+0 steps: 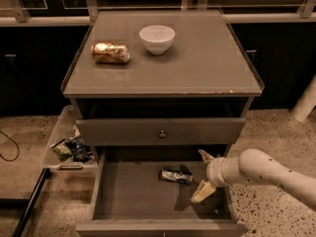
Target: Pick redbull can from middle drawer and place on counter
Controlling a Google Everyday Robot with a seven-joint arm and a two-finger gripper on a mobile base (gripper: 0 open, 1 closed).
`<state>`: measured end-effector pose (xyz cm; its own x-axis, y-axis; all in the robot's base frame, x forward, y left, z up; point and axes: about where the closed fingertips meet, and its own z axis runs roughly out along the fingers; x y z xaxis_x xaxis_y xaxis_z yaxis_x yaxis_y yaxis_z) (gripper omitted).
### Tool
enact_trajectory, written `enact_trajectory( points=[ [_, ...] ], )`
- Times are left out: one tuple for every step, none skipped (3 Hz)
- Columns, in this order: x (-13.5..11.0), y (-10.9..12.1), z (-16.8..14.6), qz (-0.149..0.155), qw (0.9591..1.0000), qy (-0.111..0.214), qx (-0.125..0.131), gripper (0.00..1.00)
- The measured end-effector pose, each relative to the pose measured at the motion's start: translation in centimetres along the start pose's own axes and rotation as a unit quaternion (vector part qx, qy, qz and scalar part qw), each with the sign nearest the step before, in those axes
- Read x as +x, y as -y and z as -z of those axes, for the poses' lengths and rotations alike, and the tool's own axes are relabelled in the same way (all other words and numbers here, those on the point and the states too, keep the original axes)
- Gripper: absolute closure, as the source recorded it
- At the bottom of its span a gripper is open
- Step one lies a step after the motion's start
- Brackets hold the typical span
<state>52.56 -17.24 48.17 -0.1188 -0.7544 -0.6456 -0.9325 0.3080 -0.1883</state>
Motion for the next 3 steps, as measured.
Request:
enact_trajectory(
  points=[
    [0.5,1.0,-3.2,-0.012,0.9998,0.015,-0.01,0.0],
    [0.9,1.4,-5.9,-0.022,0.9993,0.021,-0.023,0.0],
    [1.9,1.5,-8.5,-0.034,0.9987,0.02,-0.033,0.0]
  ],
)
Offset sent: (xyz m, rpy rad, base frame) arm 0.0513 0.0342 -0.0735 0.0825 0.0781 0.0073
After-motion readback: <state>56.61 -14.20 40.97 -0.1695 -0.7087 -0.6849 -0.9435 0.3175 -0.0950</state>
